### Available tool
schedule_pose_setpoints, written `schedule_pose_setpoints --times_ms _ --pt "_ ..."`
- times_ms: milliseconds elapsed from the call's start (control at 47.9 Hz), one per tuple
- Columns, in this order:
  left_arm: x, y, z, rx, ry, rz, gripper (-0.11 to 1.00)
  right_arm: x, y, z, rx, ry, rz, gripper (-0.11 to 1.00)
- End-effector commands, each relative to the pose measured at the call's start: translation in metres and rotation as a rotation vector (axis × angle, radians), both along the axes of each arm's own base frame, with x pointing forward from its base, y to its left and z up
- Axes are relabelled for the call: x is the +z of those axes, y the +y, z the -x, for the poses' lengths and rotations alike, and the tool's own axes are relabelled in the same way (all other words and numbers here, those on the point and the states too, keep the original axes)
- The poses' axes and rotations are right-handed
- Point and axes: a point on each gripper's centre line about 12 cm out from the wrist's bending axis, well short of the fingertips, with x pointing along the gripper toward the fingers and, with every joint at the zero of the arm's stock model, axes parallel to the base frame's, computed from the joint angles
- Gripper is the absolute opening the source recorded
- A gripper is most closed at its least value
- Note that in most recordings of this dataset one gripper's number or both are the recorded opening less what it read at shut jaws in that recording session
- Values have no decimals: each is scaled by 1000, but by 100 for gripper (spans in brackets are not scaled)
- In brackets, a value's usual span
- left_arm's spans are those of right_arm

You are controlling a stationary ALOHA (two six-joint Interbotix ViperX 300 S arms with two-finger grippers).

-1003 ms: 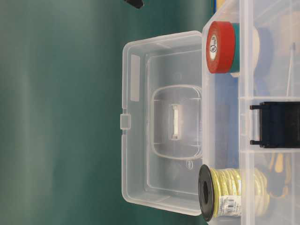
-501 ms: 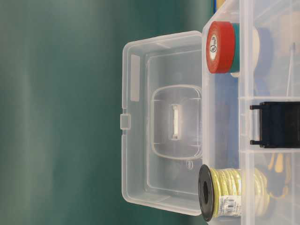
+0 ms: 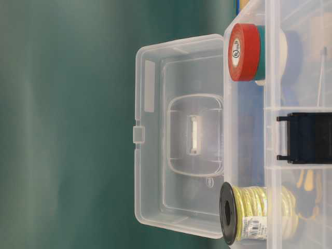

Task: Open the tool box with both arms.

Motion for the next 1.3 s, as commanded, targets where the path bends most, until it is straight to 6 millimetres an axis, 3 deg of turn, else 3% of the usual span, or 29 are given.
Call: schedule_pose_setpoints --times_ms 0,334,606,1274 --pt "4 -7 2 -33 -20 7 93 7 3 9 1 -27 -4 87" --pt "-6 -35 14 -144 -61 103 92 -9 12 48 0 -102 -13 87" --pt "-28 -36 24 -135 -80 126 92 -23 12 46 -8 -155 -33 87" --pt "-28 -38 28 -155 -114 120 92 -28 23 45 43 -153 -71 87"
